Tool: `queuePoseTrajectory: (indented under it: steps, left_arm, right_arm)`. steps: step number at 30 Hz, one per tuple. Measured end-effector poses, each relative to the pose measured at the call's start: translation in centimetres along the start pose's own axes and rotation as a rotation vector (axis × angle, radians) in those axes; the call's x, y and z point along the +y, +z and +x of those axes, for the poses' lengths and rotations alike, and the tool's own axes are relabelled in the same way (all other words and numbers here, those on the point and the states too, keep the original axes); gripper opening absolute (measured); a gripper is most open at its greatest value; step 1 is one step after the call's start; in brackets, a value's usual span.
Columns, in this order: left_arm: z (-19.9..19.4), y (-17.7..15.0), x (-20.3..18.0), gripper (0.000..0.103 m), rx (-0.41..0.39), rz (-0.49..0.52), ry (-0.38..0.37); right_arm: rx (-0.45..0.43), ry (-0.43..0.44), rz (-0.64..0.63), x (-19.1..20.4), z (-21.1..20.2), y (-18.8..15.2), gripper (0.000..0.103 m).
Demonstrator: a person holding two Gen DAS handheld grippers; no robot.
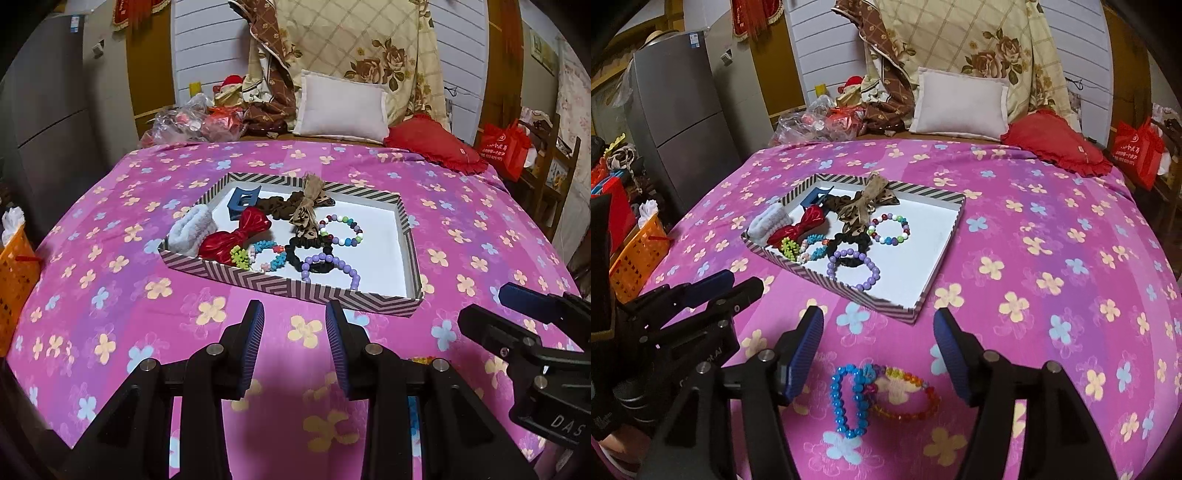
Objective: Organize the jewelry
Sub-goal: 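Withdraw both tools toward the blue and amber bead bracelets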
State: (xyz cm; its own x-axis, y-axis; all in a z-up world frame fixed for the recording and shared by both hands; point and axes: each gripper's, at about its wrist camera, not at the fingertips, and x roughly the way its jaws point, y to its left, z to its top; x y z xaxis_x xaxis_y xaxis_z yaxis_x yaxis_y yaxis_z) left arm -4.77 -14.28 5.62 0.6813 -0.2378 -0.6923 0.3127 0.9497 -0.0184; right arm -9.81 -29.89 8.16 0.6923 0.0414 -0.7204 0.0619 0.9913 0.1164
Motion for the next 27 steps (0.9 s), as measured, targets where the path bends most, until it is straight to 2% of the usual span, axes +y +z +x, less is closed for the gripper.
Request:
queuePoseTrajectory:
  steps: [27]
  left_arm:
    - [-2.5, -0.9, -0.6, 0.044, -0.031, 0.01, 0.003]
  right_arm:
    - [-0.035, -0.024, -0.015, 0.6, -3.7, -1.4, 0.069]
